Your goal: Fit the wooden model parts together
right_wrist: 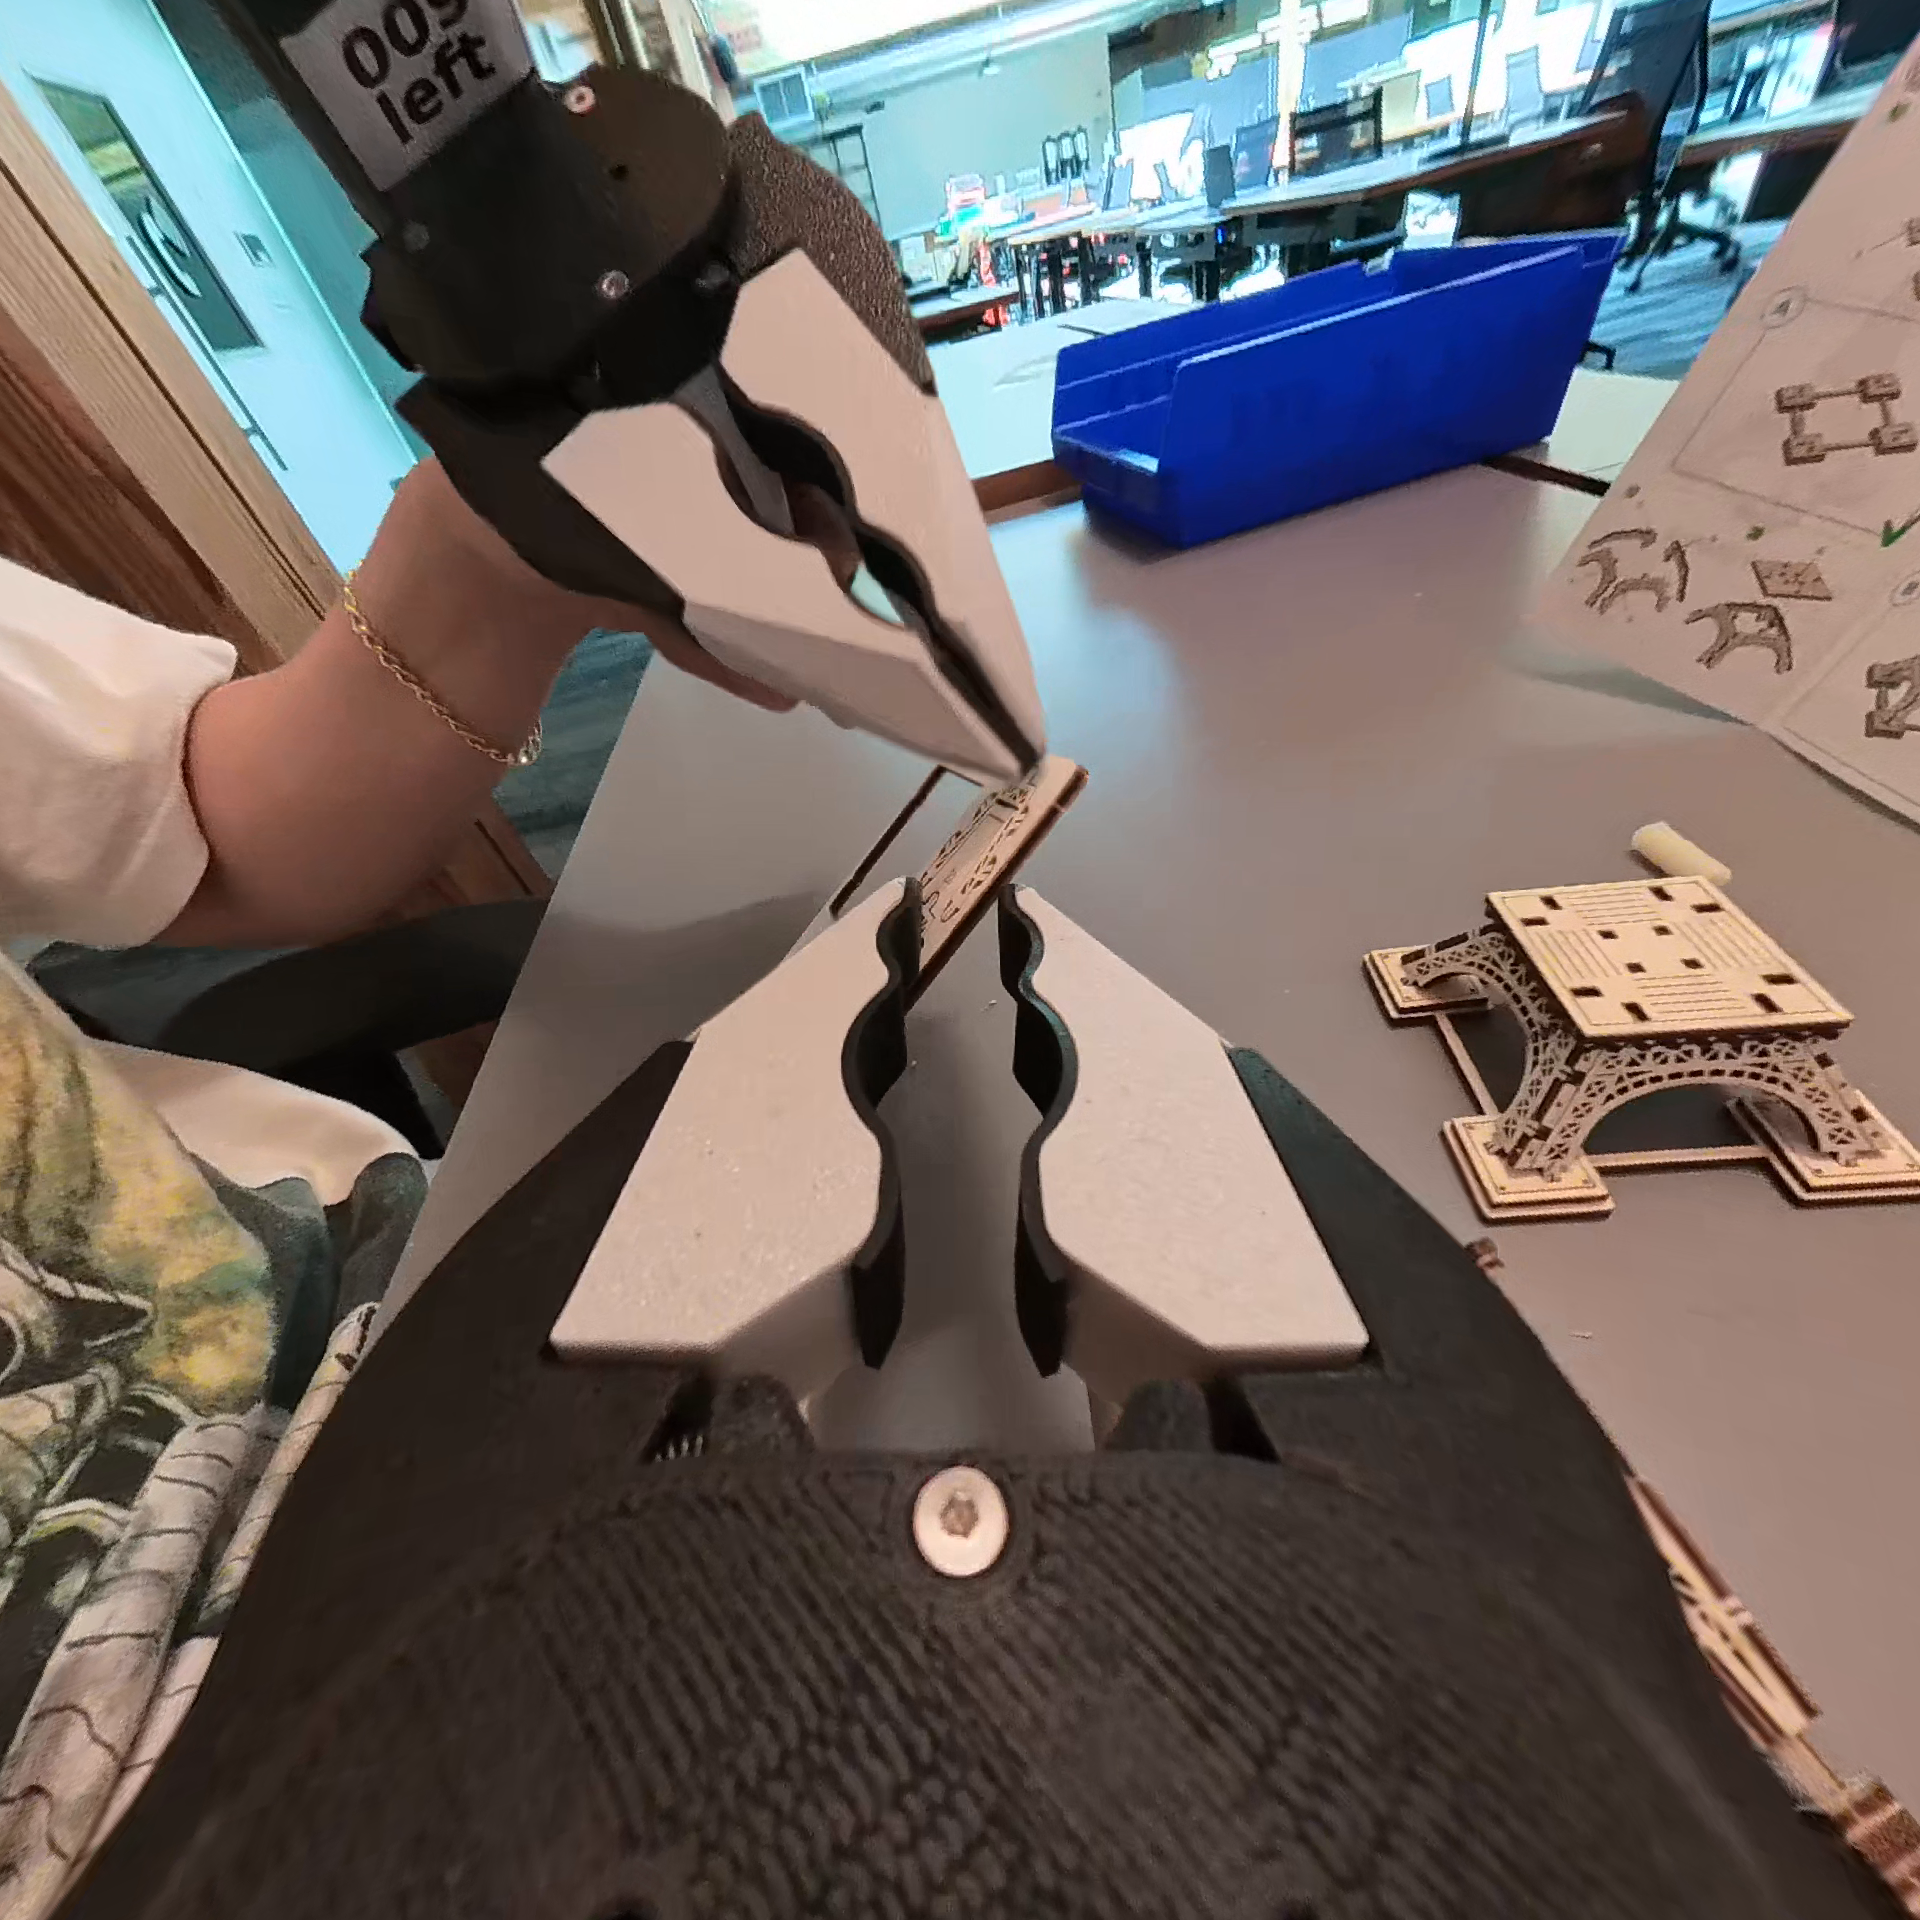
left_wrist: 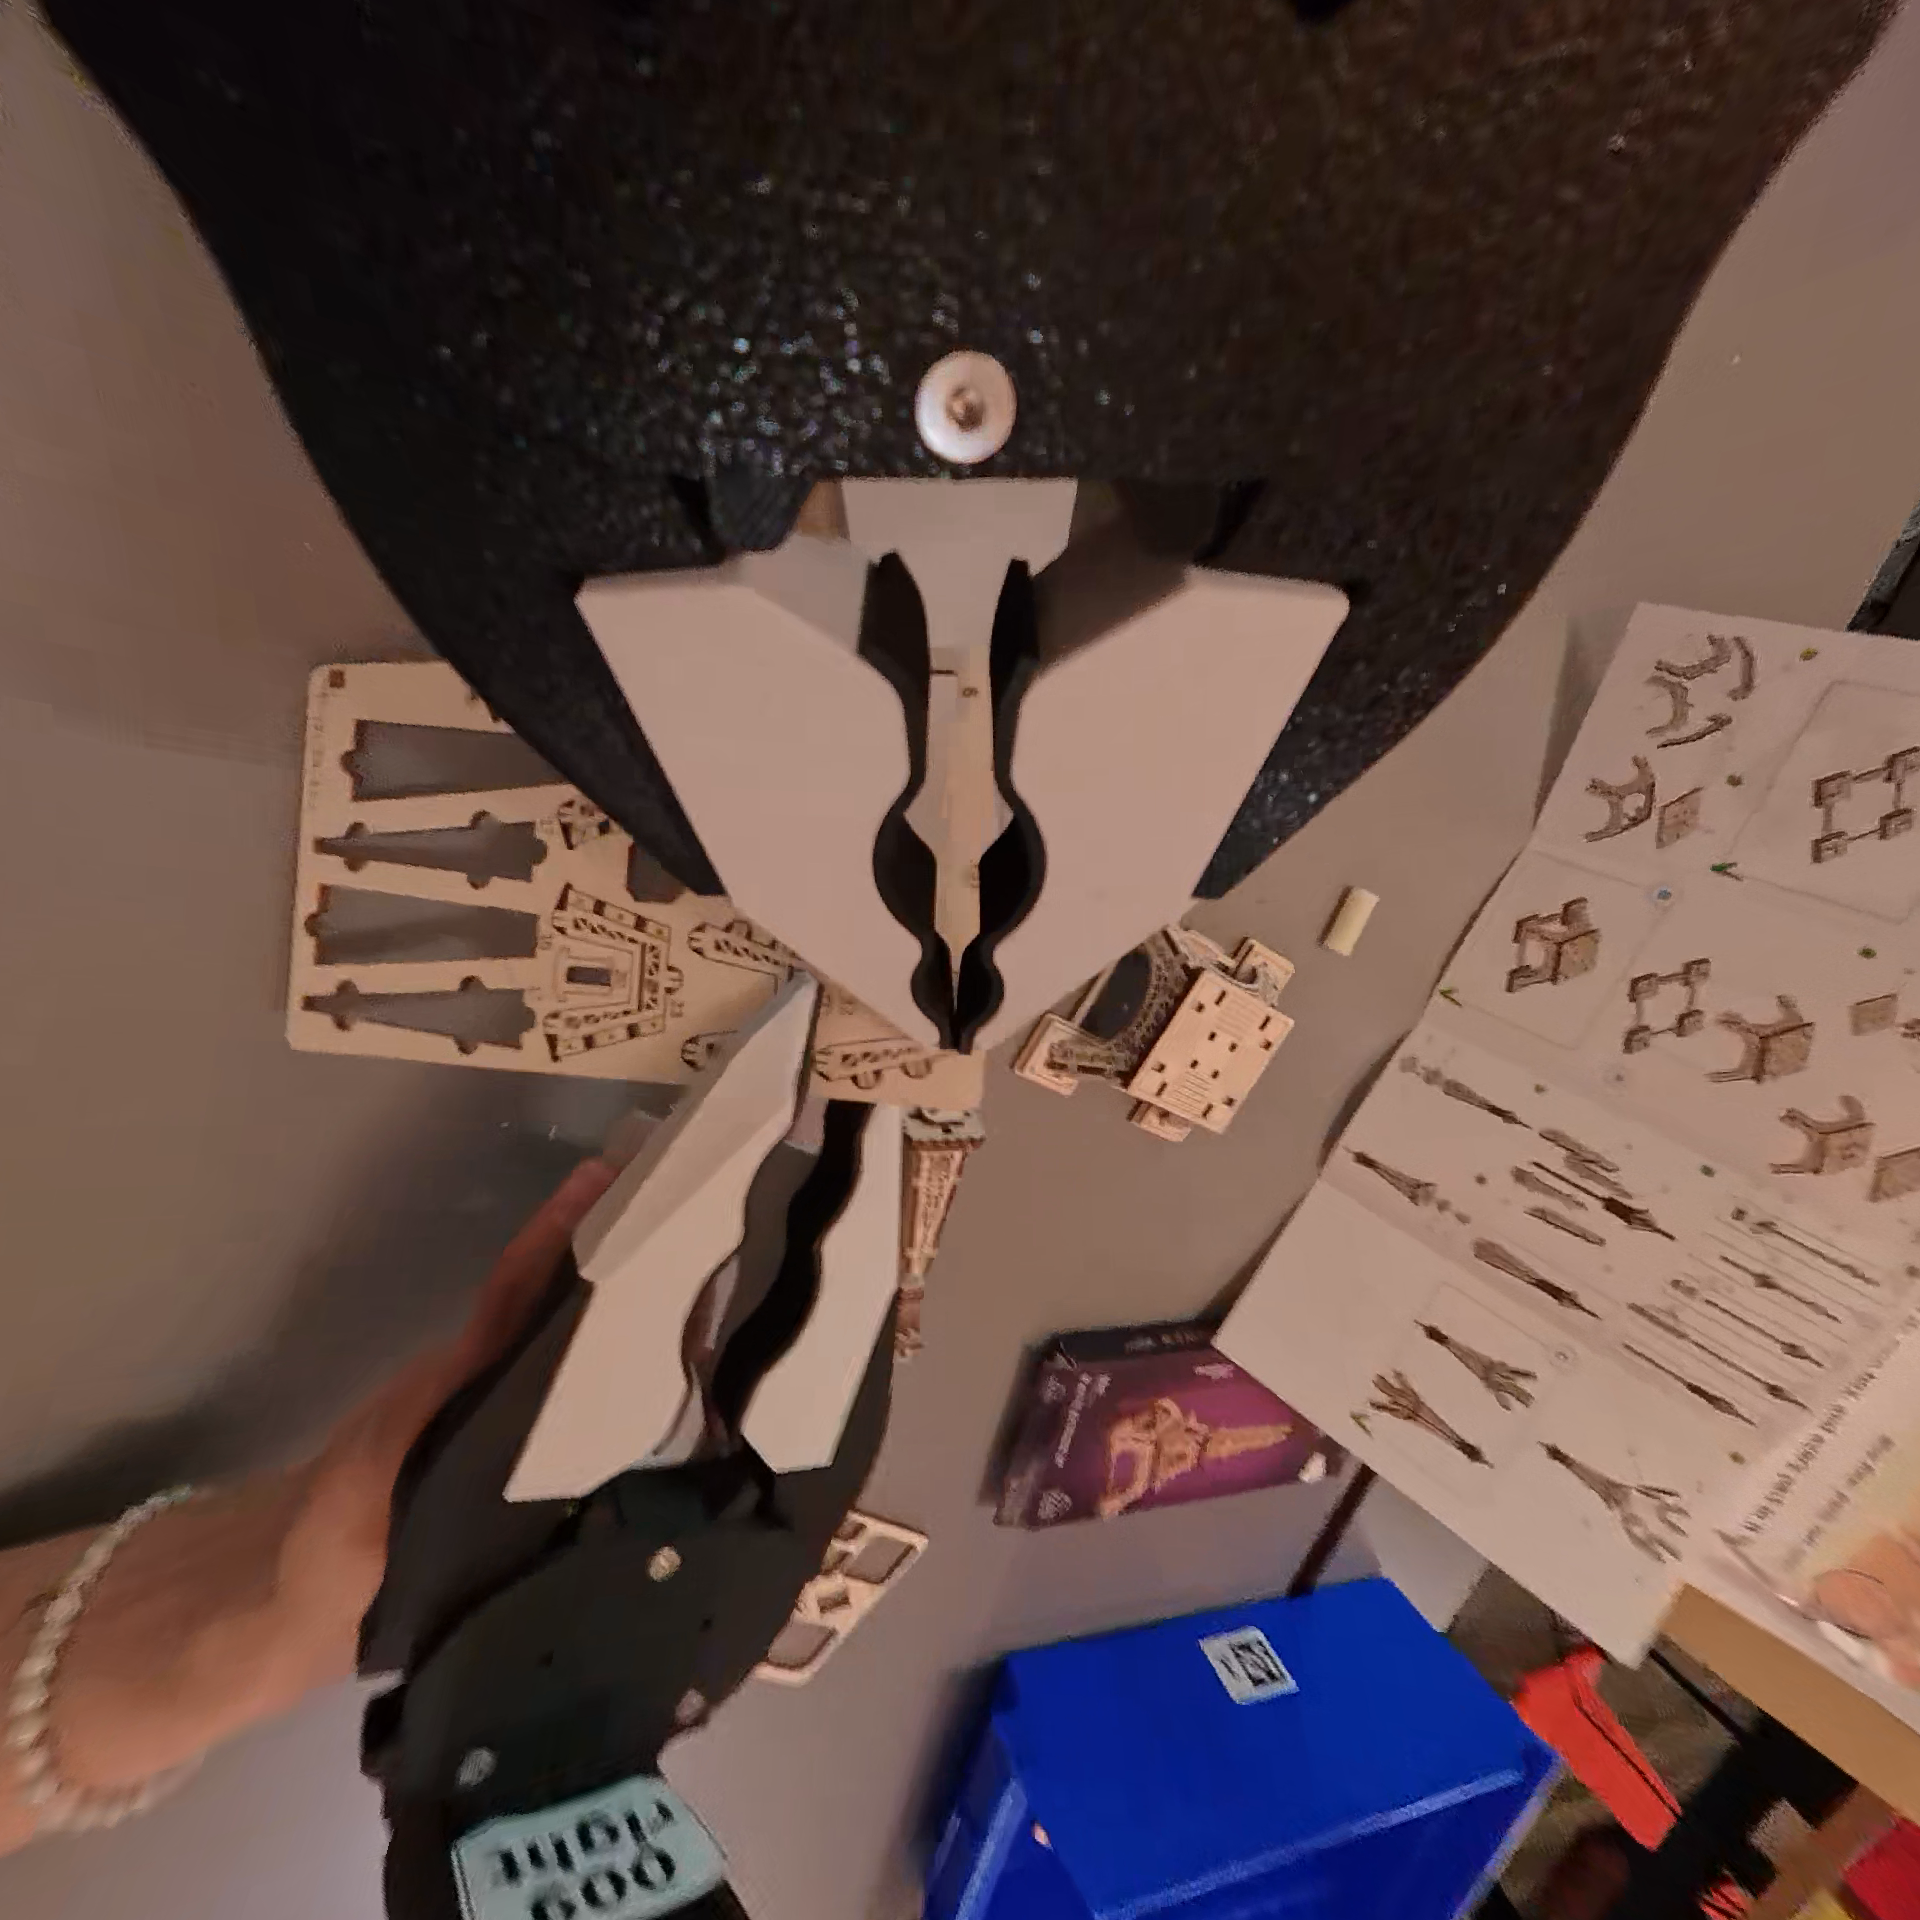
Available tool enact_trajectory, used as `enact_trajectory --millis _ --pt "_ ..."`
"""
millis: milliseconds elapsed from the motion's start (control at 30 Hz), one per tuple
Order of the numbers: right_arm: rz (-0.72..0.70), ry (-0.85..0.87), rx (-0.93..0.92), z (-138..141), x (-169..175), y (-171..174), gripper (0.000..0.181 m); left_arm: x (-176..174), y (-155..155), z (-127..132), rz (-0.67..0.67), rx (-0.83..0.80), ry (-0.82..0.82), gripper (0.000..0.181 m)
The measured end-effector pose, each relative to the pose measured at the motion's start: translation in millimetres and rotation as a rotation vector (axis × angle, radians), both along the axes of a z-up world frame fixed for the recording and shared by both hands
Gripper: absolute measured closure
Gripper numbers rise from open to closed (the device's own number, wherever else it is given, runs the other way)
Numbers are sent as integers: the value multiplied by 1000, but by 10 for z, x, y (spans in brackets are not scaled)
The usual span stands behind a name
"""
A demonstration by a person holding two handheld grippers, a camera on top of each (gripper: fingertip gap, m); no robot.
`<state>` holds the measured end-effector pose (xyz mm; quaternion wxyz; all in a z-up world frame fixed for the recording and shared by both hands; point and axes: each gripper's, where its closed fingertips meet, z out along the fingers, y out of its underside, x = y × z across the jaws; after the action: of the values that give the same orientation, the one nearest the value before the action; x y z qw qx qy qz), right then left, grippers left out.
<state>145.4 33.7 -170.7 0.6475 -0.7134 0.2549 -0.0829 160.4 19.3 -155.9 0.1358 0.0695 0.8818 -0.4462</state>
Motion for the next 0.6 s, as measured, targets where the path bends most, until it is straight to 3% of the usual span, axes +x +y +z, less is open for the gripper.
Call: enact_trajectory --millis 133,367,600 --pt "1 106 -8 -118 6 10 170 -30 7 -190 -13 56 16 181" --pt "21 340 -173 -579 -59 33 169 -57 42 -692 -16 210 92 181" --pt "29 443 -180 -689 -71 9 168 -67 26 -798 -48 230 195 181"
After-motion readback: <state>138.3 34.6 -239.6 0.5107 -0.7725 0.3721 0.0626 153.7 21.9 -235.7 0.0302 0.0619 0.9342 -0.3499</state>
